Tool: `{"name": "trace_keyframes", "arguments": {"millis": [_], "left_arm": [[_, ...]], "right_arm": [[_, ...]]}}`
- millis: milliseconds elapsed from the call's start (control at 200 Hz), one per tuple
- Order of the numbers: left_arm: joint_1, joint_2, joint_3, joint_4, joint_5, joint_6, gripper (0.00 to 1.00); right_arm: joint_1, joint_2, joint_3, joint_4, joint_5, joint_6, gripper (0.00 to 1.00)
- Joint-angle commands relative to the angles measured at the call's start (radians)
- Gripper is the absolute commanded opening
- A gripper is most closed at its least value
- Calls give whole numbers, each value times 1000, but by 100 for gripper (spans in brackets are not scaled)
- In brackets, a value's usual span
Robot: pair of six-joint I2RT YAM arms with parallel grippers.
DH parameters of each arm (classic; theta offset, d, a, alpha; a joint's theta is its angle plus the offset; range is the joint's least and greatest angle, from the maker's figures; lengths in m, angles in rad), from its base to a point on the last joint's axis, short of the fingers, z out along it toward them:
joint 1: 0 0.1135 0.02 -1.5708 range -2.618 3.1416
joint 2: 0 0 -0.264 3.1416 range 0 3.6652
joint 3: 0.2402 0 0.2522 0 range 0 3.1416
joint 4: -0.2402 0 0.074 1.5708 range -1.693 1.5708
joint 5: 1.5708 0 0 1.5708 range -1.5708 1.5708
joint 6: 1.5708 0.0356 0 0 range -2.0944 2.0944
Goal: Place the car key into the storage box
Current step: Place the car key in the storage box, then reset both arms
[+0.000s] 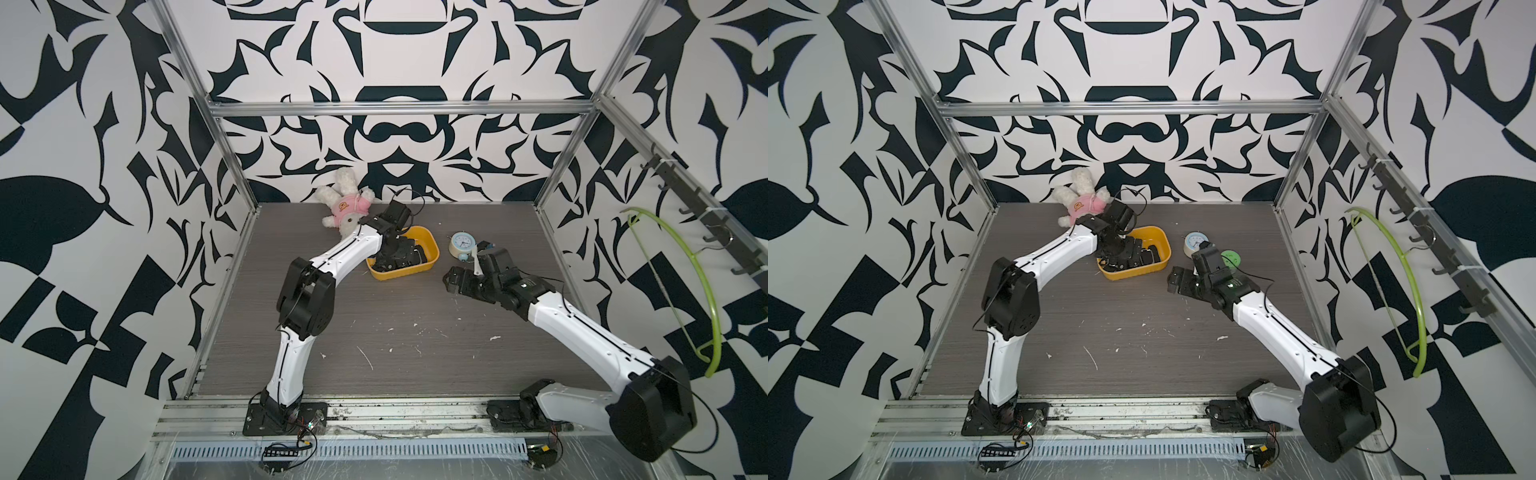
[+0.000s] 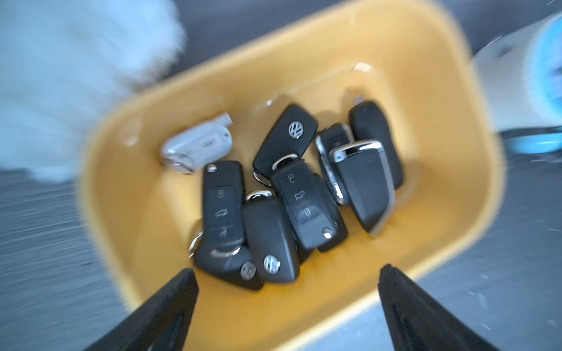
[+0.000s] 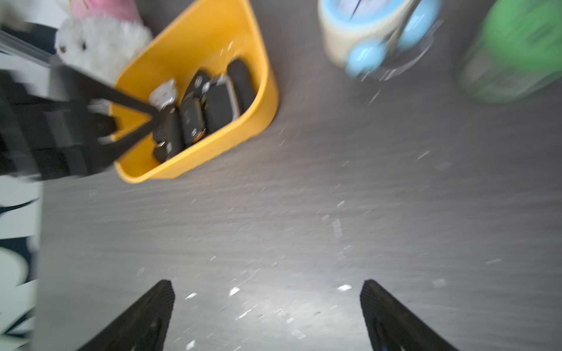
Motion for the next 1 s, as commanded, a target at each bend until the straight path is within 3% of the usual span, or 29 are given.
{"name": "trace_keyframes", "arguments": {"millis": [0,155,285,460,640,790,890,995], "left_arm": [[9,-177,-63,-8,-68,-11,99],[45,-361,-269,38,-168,-35,100],[127,-518,-487,108,-231,-53,99],[342,-710,-777,242,-211,-54,99],[482,-878,-1085,539,-280,102,99],[508,-904,-1288,806,-313,183,99],[514,-844,-1343,938,-296,188,99],[512,-755,-1363,1072,-281,212,99]], "right_arm": [[-31,-62,-5,-2,256,-200,99],[-76,-165,-156,223,410,-389,99],[-134,-194,-299,458,504,-522,99],[-215,-77,-403,717,468,-564,99],[-225,112,-512,1156,549,-609,99],[-224,124,-486,1148,567,-604,100],[-230,133,-577,1403,508,-650,100],[-231,155,-488,1238,446,-673,100]]}}
